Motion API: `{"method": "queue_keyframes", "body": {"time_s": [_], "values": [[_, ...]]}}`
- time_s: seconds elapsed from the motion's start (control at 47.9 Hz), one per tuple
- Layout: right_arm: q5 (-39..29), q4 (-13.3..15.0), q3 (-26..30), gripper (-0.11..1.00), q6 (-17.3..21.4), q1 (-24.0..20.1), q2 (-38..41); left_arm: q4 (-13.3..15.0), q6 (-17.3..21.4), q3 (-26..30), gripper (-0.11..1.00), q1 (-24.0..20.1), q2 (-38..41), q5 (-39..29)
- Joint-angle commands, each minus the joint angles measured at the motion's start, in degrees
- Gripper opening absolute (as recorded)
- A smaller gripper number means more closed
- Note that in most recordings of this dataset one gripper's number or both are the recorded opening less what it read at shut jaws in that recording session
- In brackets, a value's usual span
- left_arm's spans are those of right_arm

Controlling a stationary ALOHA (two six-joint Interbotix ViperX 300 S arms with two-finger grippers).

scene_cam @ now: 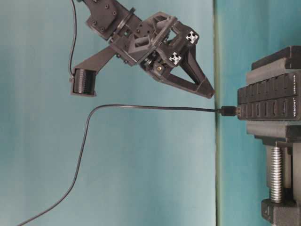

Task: Insert the USB into the second port from the front of the fixed hub.
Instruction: 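Lower the open right gripper around the USB plug at the hub's end, then close the right gripper on the USB plug and lift it away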

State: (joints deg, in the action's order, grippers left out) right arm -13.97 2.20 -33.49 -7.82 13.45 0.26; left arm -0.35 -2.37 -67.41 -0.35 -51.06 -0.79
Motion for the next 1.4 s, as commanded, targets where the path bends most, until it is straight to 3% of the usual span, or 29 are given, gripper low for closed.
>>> {"method": "queue_keyframes", "body": {"time_s": [0.0, 0.084, 0.23, 0.292, 0.772, 1.378], "values": [[0.4, -0.2, 1.3, 0.22, 0.1, -0.4, -0.8, -0.1, -0.1, 1.5, 0.00, -0.1, 0.4, 0.3], [0.5, -0.1, 1.3, 0.39, 0.0, -0.7, -0.8, -0.1, -0.1, 1.5, 0.00, -0.1, 0.4, 0.2], [1.4, -0.1, 1.4, 0.81, 0.1, -0.7, -0.6, -0.1, -0.1, 1.4, 0.00, -0.1, 0.4, 0.3], [1.8, -0.2, 1.4, 0.92, 0.1, -0.7, -0.6, -0.1, -0.1, 1.4, 0.00, 0.0, 0.4, 0.2], [6.5, -0.2, 2.0, 0.86, 0.2, -0.7, 1.9, 0.0, -0.2, 1.3, 0.00, 0.0, 0.4, 0.2], [6.2, -0.2, 3.2, 0.83, 0.2, -0.7, 4.0, -0.1, -0.3, 1.1, 0.00, -0.1, 0.4, 0.3]]}}
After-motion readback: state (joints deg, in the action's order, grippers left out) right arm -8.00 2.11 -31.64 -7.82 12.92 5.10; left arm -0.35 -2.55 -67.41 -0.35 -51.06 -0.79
